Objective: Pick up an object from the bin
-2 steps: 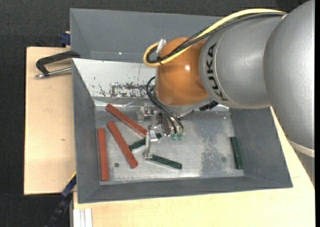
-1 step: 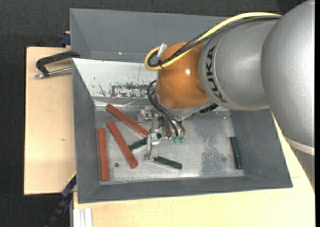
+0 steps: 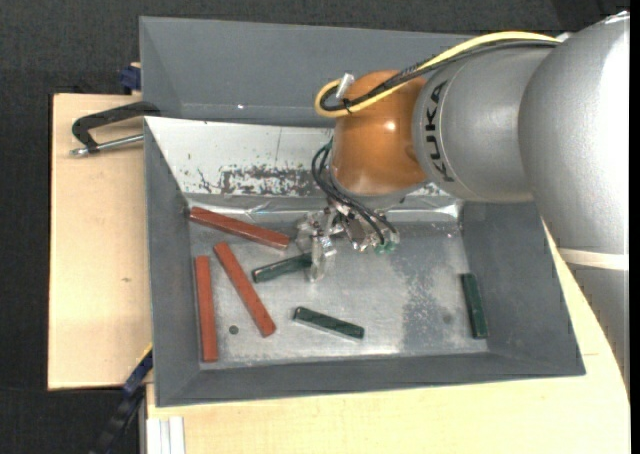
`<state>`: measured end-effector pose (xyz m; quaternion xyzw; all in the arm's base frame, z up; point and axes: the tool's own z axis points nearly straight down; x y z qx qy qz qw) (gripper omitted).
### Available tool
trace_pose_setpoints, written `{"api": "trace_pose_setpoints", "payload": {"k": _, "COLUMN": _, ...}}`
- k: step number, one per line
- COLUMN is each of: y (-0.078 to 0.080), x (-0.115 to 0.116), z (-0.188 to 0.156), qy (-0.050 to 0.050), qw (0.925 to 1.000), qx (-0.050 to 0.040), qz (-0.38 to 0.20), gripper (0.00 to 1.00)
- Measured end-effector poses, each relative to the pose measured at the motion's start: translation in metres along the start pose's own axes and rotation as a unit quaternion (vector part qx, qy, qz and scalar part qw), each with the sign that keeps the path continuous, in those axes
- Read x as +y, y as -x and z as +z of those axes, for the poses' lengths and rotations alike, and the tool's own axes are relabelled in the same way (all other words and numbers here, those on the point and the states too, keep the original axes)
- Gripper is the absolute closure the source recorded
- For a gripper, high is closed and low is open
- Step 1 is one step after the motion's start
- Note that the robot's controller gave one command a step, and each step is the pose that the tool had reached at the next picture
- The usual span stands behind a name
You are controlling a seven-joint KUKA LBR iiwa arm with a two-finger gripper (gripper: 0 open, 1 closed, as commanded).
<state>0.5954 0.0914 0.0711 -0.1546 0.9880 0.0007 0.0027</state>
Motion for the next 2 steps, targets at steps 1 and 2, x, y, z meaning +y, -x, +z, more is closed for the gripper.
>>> {"api": "trace_pose_setpoints", "payload": {"k": 1, "y": 0.000, "x": 0.000, "z": 0.000, "qy": 0.000, "qw": 1.0000, "qx": 0.0000, "qz": 0.000, "gripper": 1.00}}
{"api": "trace_pose_setpoints", "payload": {"k": 2, "y": -0.031, "x": -0.009, "z": -0.146, "qy": 0.000, "qw": 1.0000, "qx": -0.0005, "qz": 0.003, "gripper": 1.00}}
